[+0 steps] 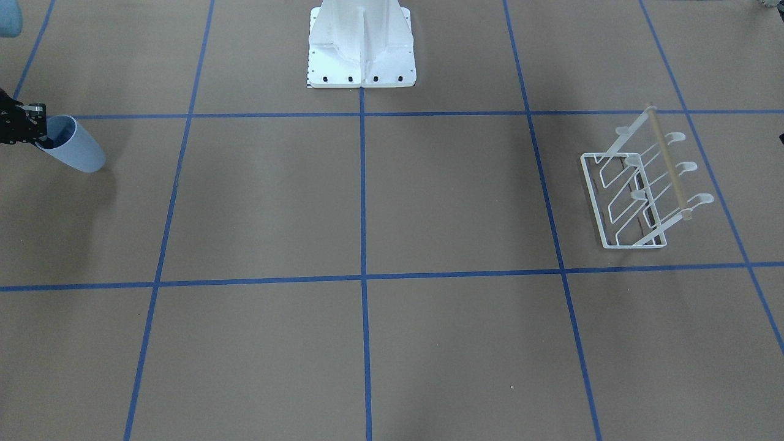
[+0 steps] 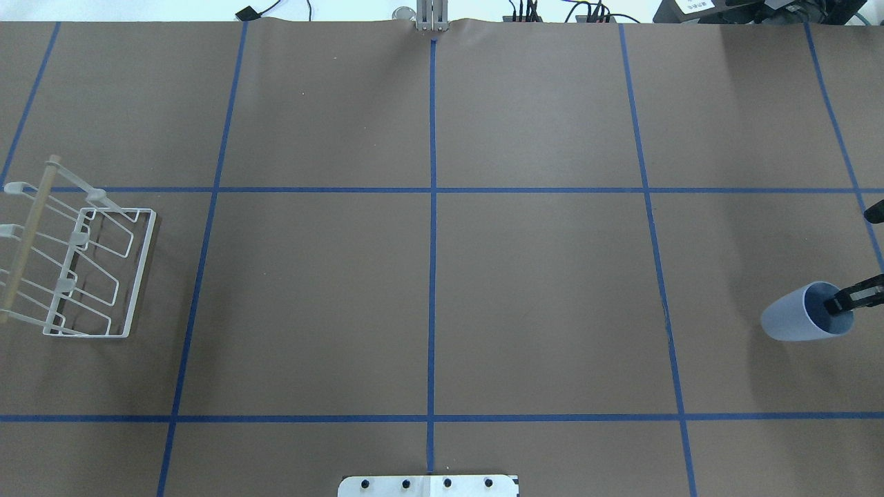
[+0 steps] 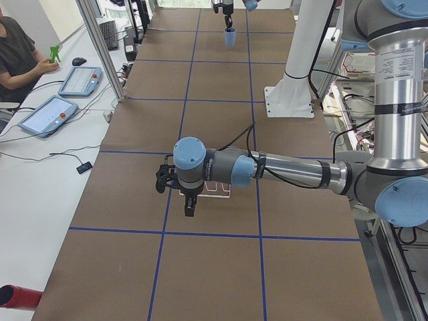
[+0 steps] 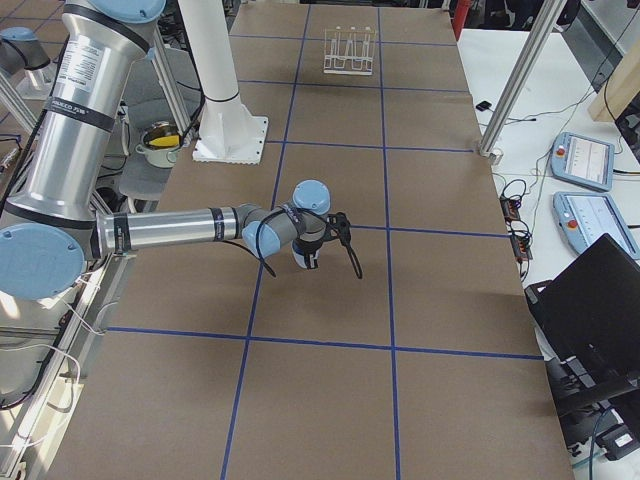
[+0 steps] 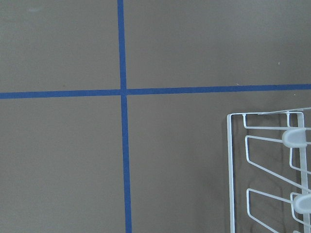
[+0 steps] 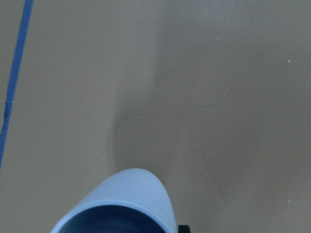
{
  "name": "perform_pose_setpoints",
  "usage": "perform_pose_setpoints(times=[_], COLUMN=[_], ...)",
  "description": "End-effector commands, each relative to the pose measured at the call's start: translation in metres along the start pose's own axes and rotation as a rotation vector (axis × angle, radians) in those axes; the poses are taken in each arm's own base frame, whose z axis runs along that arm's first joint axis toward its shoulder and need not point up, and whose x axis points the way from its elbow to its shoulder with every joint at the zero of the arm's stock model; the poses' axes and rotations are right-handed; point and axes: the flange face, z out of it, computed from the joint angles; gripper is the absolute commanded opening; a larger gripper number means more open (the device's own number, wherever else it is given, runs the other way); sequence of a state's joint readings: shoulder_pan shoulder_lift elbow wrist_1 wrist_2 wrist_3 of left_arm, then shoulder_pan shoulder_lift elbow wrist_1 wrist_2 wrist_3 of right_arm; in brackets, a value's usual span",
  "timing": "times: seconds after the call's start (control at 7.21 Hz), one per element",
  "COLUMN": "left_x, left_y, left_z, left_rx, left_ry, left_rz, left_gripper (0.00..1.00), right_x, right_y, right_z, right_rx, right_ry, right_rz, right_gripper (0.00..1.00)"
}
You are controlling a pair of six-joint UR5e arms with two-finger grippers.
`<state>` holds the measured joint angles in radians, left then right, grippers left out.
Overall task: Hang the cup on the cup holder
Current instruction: 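Lift the cup with the right gripper toward the center while the left gripper approaches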
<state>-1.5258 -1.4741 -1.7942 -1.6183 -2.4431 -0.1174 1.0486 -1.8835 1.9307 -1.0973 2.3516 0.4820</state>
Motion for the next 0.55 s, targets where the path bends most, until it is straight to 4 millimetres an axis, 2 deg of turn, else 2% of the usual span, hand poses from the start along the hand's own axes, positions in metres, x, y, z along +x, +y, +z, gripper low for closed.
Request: perform_pose_setpoints(times=[0.0,0.14,0.28,0.42], left_x=[0.008,0.019,0.035,0.063], left_y=[-0.004,-0.013,-0.016,-0.029], left_z=[-0.005,-0.010,-0.012,-0.019], left_rx=[0.012,0.032,0.043,0.076], left_ry=[0.005,0.025,0.118,0.187], left_rz=[0.011,0.044,0.061,0.056], left_gripper=[0.98,0.98,0.98,0.98], right_x=[-0.006,-0.012,-0.025,-0.044], right_y=[-0.008,-0.023,-0.042,-0.059], right_z=[-0.027,-0.037,-0.045,-0.056], right_rx=[0.024,0.048,0.073,0.095], right_ry=[-0.101,-0.129,-0.144,-0.166], right_rz=[0.026,0.033,0.058,0.136], right_gripper=[0.00,0.00,0.00,0.00])
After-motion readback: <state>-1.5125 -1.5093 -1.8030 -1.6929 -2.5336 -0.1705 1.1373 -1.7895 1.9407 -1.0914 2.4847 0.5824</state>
